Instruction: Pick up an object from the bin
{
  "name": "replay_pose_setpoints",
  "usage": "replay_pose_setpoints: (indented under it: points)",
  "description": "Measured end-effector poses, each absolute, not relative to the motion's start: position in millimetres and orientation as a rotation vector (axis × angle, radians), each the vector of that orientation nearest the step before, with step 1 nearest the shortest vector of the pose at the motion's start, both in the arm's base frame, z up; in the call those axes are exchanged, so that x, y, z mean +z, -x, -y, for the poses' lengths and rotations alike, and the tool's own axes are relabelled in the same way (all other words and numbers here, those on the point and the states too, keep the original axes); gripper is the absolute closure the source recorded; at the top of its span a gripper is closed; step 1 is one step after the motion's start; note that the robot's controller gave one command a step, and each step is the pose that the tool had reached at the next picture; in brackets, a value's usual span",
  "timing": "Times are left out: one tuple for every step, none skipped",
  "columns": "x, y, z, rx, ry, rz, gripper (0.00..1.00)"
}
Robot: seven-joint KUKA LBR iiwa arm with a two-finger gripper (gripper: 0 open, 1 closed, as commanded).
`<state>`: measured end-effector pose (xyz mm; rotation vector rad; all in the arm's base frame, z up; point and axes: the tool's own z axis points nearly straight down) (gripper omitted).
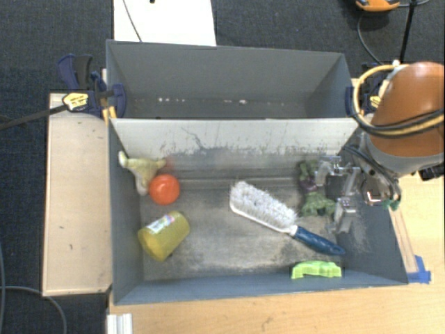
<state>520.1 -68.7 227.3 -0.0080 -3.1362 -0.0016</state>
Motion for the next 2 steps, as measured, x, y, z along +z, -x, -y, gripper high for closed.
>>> replay_pose_setpoints:
  points:
    - [231.8, -521.6, 68.4, 0.000, 0.004, 3.145, 0.00]
    - [178.1, -526.5, 32.0, 0.000, 0.064, 3.151, 0.00]
